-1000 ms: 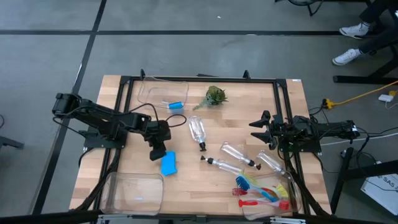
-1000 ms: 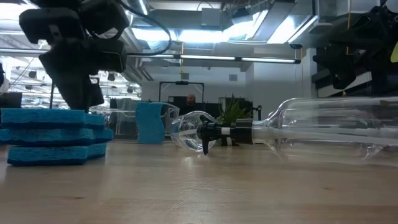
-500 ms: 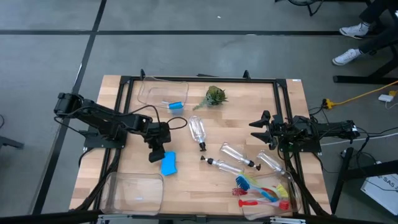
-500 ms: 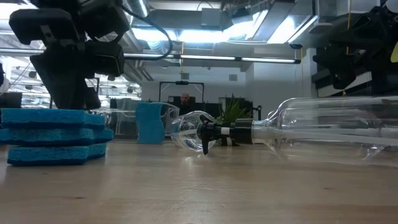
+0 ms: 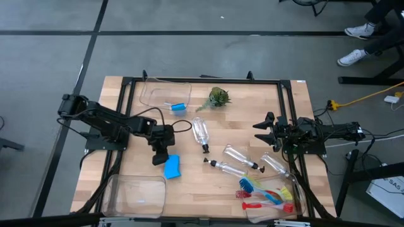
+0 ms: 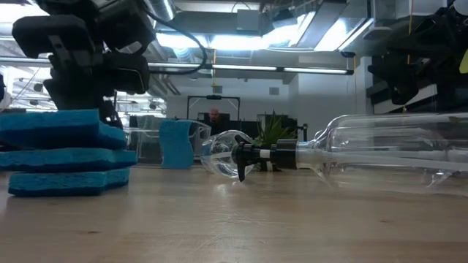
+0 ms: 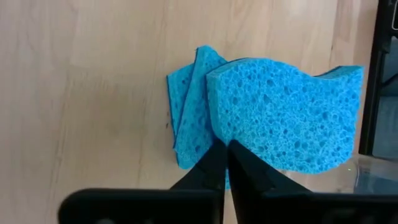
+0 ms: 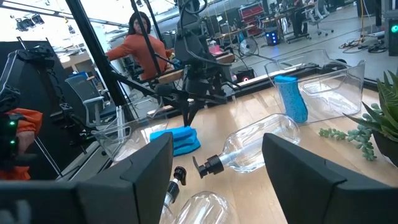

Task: Pick & Place Kitchen Sink Supplies
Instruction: Put the blue sponge into the top transparent bin

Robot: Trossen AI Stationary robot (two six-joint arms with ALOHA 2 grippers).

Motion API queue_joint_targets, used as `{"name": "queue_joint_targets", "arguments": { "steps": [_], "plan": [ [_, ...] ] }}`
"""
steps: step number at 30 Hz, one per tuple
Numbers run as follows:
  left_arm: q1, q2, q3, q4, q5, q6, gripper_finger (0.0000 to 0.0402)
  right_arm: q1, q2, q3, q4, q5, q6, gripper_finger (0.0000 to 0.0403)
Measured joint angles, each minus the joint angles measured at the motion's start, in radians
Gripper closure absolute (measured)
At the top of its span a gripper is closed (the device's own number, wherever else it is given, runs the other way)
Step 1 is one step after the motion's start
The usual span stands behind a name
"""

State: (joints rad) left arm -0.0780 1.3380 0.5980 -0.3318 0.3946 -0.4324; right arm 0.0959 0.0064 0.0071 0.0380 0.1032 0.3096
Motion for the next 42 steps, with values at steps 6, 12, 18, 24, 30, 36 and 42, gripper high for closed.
{"name": "queue_joint_targets", "arguments": {
  "steps": [6, 12, 18, 24, 30, 36, 42],
  "plan": [
    [0.0, -0.053, 0.009, -0.014, -0.013, 0.0, 0.0399, 0.0, 0.0, 0.0, 0.0, 0.0, 0.0, 0.0158],
    [0.001, -0.133, 0.044, -0.018, -0.053, 0.02, 0.0399, 0.0, 0.0, 0.0, 0.0, 0.0, 0.0, 0.0158],
    [0.019, -0.219, 0.098, -0.085, -0.145, 0.051, 0.0399, 0.0, 0.0, 0.0, 0.0, 0.0, 0.0, 0.0158],
    [0.078, -0.293, 0.181, -0.193, -0.247, 0.106, 0.0399, 0.0, 0.0, 0.0, 0.0, 0.0, 0.0, 0.0158],
    [0.17, -0.312, 0.302, -0.346, -0.416, 0.183, 0.0399, 0.0, 0.0, 0.0, 0.0, 0.0, 0.0, 0.0158],
    [0.283, -0.309, 0.427, -0.495, -0.633, 0.301, 0.0399, 0.0, 0.0, 0.0, 0.0, 0.0, 0.0, 0.0158],
    [0.378, -0.309, 0.499, -0.511, -0.892, 0.417, 0.0399, 0.0, 0.0, 0.0, 0.0, 0.0, 0.0, 0.0158]
  ]
}}
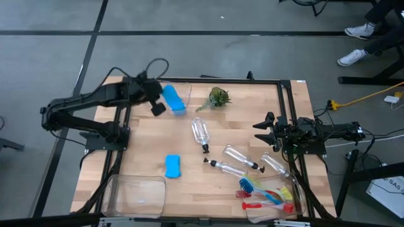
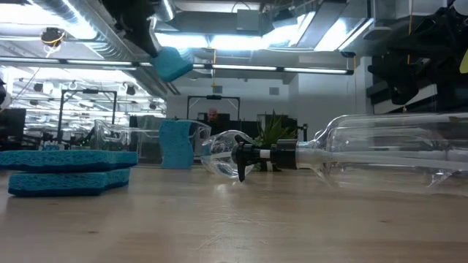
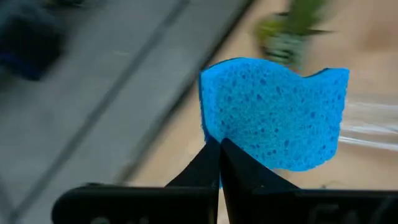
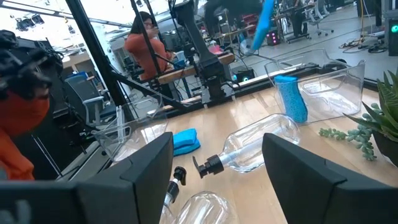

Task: Pick & Place Kitchen Sink Supplies
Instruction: Put the blue sponge into the top transparent bin

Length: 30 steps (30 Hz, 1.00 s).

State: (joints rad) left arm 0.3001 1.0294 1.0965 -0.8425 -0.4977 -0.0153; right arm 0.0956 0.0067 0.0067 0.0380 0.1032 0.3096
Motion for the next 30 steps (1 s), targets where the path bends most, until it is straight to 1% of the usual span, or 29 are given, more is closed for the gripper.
{"name": "queue_joint_targets", "arguments": {
  "steps": [6, 9, 16, 18, 21, 26, 30],
  "plan": [
    [0.071, 0.033, 0.026, -0.001, -0.242, 0.136, 0.0399, 0.0, 0.0, 0.0, 0.0, 0.0, 0.0, 0.0158],
    [0.1, 0.082, 0.028, 0.0, -0.32, 0.224, 0.0399, 0.0, 0.0, 0.0, 0.0, 0.0, 0.0, 0.0158],
    [0.148, 0.246, 0.028, 0.012, -0.396, 0.424, 0.0399, 0.0, 0.0, 0.0, 0.0, 0.0, 0.0, 0.0158],
    [0.163, 0.29, 0.028, 0.024, -0.416, 0.438, 0.0399, 0.0, 0.0, 0.0, 0.0, 0.0, 0.0, 0.0158],
    [0.186, 0.348, 0.028, 0.043, -0.416, 0.439, 0.0399, 0.0, 0.0, 0.0, 0.0, 0.0, 0.0, 0.0158],
    [0.213, 0.434, 0.027, 0.058, -0.367, 0.423, 0.0399, 0.0, 0.0, 0.0, 0.0, 0.0, 0.0, 0.0158],
    [0.215, 0.489, 0.027, 0.093, -0.355, 0.429, 0.0399, 0.0, 0.0, 0.0, 0.0, 0.0, 0.0, 0.0158]
  ]
}}
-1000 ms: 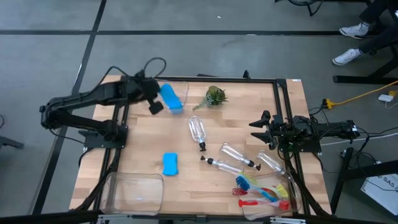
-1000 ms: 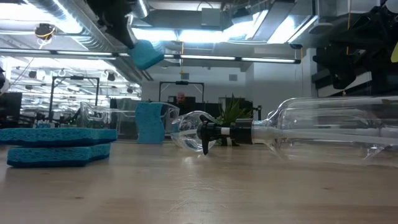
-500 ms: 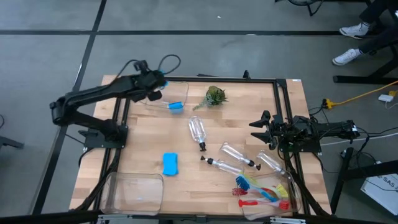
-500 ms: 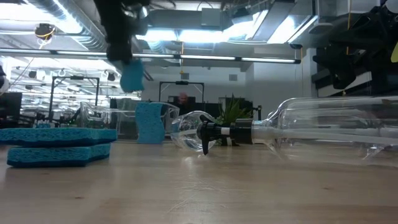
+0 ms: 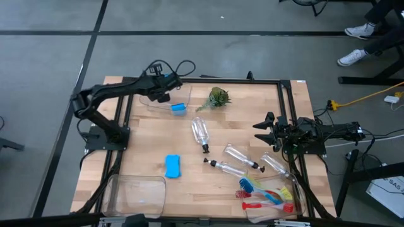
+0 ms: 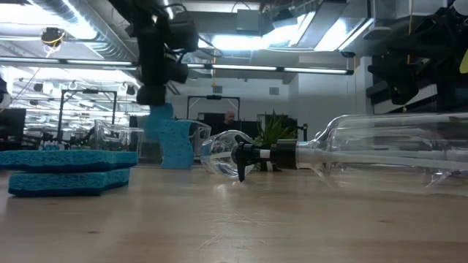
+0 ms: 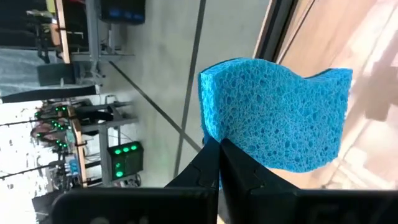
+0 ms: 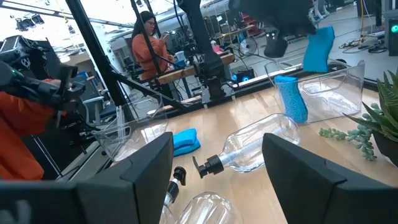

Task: Pick & Place Kitchen Sink Supplies
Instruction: Put the blue sponge into the top transparent bin

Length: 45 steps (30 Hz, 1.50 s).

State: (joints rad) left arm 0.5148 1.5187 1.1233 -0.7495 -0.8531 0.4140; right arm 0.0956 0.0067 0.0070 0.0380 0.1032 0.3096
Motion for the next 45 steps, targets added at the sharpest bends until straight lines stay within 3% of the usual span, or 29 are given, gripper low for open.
{"name": "queue_joint_targets", "arguments": {
  "steps": [12, 18, 27, 38, 45],
  "plan": [
    [-0.005, 0.057, 0.0, 0.189, 0.025, 0.104, 0.0399, 0.0, 0.0, 0.0, 0.0, 0.0, 0.0, 0.0158],
    [-0.043, 0.057, 0.0, 0.307, 0.078, 0.234, 0.0399, 0.0, 0.0, 0.0, 0.0, 0.0, 0.0, 0.0158],
    [-0.115, 0.056, -0.011, 0.453, 0.033, 0.372, 0.0399, 0.0, 0.0, 0.0, 0.0, 0.0, 0.0, 0.0158],
    [-0.164, 0.028, -0.144, 0.623, -0.044, 0.396, 0.0399, 0.0, 0.0, 0.0, 0.0, 0.0, 0.0, 0.0158],
    [-0.163, -0.015, -0.218, 0.679, -0.041, 0.42, 0.0399, 0.0, 0.0, 0.0, 0.0, 0.0, 0.0, 0.0158]
  ]
}}
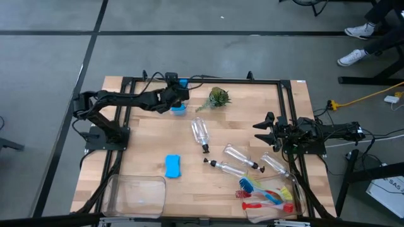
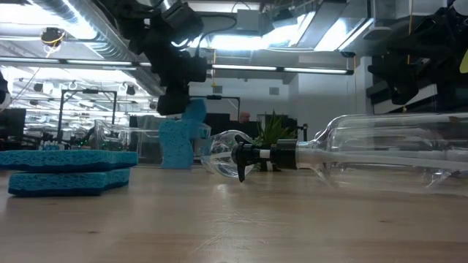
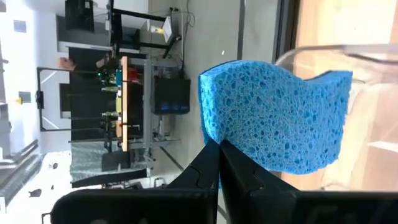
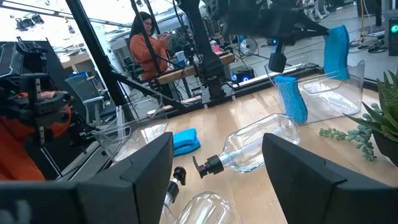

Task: Pick & Place Kitchen Sink Supplies
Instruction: Put the blue sponge into the top transparent bin

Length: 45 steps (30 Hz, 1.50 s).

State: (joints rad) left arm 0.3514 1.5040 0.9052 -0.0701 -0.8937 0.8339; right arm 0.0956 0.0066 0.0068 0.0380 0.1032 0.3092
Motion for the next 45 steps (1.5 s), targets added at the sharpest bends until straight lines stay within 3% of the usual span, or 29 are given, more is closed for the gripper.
{"name": "queue_joint_targets", "arguments": {
  "steps": [11, 24, 31, 45],
  "plan": [
    [0.044, -0.002, -0.002, 0.0, 0.017, 0.006, 0.0383, 0.0, 0.0, 0.0, 0.0, 0.0, 0.0, 0.0158],
    [0.044, -0.002, -0.002, 0.0, 0.031, -0.012, 0.0317, 0.0, 0.0, 0.0, 0.0, 0.0, 0.0, 0.0158],
    [0.043, -0.005, -0.002, -0.001, 0.027, -0.035, 0.03, 0.0, 0.0, 0.0, 0.0, 0.0, 0.0, 0.0158],
    [0.042, -0.255, -0.001, -0.001, 0.112, -0.179, 0.0304, 0.0, 0.0, 0.0, 0.0, 0.0, 0.0, 0.0158]
  ]
}}
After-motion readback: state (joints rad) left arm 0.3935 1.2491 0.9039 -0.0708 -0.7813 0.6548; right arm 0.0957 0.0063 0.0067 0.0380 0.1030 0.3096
